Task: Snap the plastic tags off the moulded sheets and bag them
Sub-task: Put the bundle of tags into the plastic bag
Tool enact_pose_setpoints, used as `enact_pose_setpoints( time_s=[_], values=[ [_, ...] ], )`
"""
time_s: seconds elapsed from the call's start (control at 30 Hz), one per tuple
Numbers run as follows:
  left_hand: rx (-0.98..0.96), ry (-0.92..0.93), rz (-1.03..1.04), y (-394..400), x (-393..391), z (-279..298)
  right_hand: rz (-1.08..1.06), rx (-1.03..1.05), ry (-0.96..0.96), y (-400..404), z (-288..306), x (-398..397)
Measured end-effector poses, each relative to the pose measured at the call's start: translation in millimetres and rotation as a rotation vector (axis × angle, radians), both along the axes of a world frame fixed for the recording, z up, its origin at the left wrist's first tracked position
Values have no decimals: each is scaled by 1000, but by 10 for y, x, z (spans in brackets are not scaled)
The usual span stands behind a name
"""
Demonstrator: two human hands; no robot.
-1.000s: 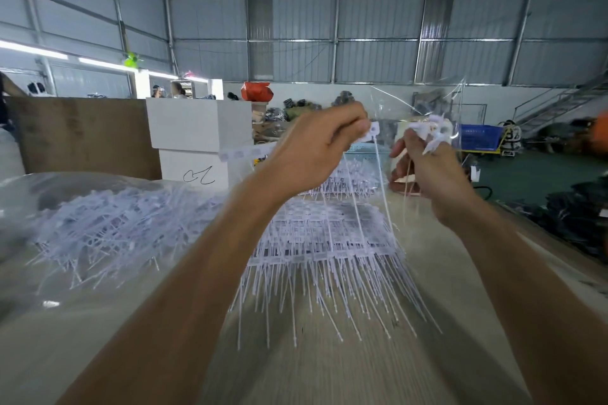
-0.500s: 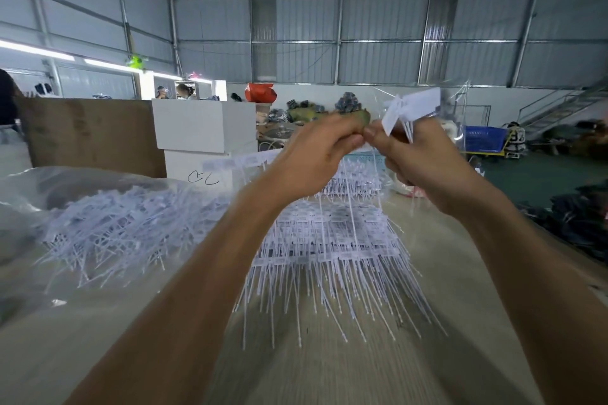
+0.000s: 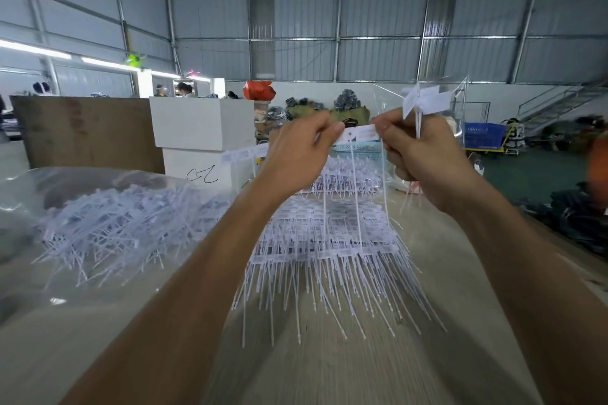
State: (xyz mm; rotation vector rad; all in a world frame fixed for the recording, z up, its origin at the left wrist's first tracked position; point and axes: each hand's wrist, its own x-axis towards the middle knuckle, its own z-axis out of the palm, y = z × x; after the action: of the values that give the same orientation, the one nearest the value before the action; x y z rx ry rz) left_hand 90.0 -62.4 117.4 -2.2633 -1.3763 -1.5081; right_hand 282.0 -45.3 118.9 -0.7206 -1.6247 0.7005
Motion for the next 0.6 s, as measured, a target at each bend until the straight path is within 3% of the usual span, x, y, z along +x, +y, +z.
enact_pose_setpoints(
  time_s=[0.27, 0.53, 0.6],
  values=[
    [-161, -269, -188, -61, 21, 90, -28, 141, -153, -69, 12, 4],
    [-367, -409, -318, -86, -37, 117, -481, 733, -482, -100, -3, -50],
    [-359, -399, -343, -92, -40, 118, -471, 678, -450, -91, -23, -63]
  ],
)
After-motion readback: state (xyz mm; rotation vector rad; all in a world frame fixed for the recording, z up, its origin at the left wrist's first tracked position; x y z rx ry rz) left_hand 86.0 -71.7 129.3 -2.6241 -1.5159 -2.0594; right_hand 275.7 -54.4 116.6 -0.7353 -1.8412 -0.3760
